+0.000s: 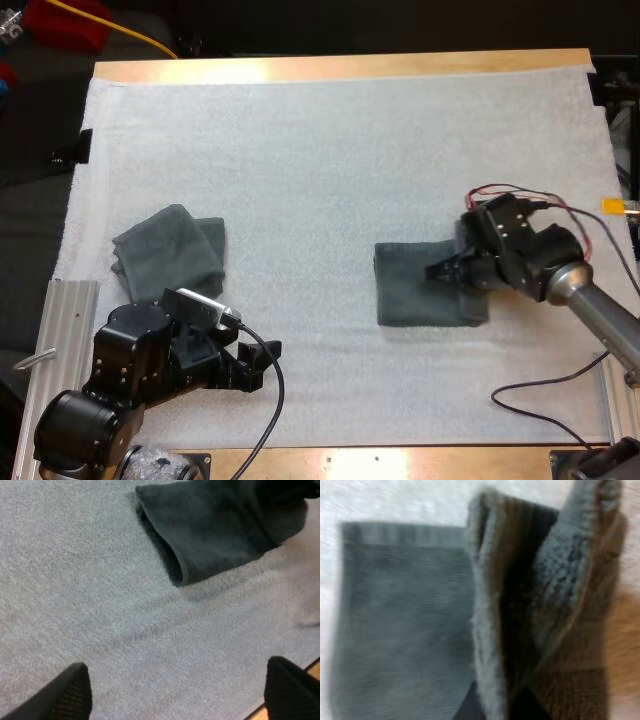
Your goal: Pick towel from pile, fold and stack
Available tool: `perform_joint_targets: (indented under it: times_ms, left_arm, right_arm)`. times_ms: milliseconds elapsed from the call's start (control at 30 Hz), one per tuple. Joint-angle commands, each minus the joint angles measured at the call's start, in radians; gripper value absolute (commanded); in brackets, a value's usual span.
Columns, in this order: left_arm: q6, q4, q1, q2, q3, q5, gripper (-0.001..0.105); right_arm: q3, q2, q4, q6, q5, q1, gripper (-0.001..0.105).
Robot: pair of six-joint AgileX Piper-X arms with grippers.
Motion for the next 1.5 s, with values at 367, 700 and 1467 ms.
perform_joint_targets:
  times_ms: [367,700,1467]
  left_arm:
    - [0.0,0.004,-0.005,-0.004,-0.004,0.031,0.069]
    - [0.0,0.004,-0.005,-0.004,-0.004,0.031,0.069]
    - [0.007,0.006,-0.005,-0.004,-0.004,0.031,0.069]
  right_arm:
    - [-0.007,0.136,-0.126,0.127,-0.191,0.02,0.002]
    - [-0.007,0.216,-0.184,0.175,-0.272,0.02,0.002]
    - [-0.007,0.304,-0.341,0.279,-0.419,0.02,0.051]
